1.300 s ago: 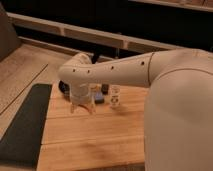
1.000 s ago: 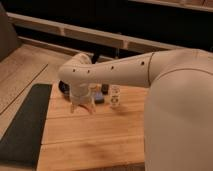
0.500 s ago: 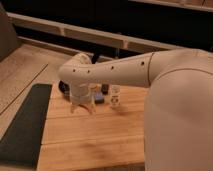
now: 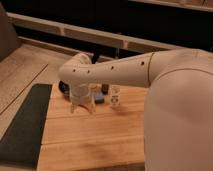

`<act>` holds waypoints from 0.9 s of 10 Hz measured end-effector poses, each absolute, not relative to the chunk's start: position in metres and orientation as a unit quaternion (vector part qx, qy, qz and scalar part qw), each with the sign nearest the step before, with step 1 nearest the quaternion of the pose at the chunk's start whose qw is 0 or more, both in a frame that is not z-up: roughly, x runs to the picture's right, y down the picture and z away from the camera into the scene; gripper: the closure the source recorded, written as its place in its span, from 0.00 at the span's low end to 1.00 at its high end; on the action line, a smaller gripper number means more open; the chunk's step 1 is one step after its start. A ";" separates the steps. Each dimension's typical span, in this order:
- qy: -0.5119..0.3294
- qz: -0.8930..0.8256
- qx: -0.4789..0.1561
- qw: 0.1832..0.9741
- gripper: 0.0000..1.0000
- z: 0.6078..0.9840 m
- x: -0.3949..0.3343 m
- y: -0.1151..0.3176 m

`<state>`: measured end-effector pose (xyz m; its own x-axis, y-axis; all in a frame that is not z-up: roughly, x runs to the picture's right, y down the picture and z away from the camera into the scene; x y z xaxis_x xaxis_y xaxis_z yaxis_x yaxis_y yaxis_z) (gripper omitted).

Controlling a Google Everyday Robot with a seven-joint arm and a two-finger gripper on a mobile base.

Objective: Knock the bottle over

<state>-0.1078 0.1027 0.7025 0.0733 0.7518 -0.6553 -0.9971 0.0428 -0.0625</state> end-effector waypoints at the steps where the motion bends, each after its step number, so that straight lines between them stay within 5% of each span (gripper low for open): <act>1: 0.233 0.640 -0.264 0.684 0.35 0.702 -0.108 0.103; 5: 0.232 0.640 -0.268 0.682 0.35 0.707 -0.108 0.102; 9: 0.234 0.666 -0.271 0.654 0.35 0.771 -0.058 0.081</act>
